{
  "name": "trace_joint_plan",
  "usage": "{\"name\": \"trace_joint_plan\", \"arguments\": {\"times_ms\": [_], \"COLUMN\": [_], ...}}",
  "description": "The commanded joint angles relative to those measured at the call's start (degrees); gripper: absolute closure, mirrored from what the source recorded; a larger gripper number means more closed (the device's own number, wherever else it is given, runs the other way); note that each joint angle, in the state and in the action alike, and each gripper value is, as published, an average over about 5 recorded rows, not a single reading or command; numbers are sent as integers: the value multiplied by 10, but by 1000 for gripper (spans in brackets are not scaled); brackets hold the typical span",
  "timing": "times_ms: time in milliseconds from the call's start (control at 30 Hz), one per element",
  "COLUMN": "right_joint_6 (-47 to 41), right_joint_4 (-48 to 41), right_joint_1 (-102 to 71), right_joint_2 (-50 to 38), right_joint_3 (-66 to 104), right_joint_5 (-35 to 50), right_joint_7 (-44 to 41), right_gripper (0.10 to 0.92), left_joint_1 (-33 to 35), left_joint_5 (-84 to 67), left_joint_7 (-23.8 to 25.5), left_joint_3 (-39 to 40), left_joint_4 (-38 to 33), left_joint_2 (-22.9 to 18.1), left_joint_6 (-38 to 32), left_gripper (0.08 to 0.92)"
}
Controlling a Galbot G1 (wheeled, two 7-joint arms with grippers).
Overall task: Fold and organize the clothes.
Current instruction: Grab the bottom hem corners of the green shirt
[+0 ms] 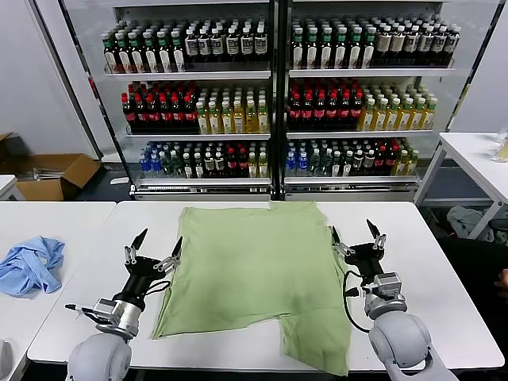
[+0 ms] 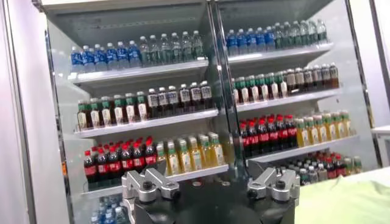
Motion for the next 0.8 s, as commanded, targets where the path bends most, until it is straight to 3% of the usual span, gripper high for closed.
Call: {"name": "trace_joint_plan", "arguments": {"times_ms": [33, 233, 800], "right_joint_6": [-12, -2, 13], "right_joint_4": [85, 88, 93], "right_joint_1": [-131, -189, -270], "right_joint_2": [-79, -84, -98], "right_joint_3": [19, 9, 0], "right_joint_5": [71, 64, 38], "right_joint_7": [2, -2, 1], "right_gripper": [203, 202, 203], "left_joint_1": [106, 137, 199], "left_joint_5": [6, -105, -172], "left_joint_7": [-63, -98, -125], "left_joint_3": [2, -7, -10], "left_joint_4": [-75, -100, -126], "left_joint_2": [49, 68, 69], "left_joint_6": [112, 207, 271], "left_gripper": [177, 177, 177]}}
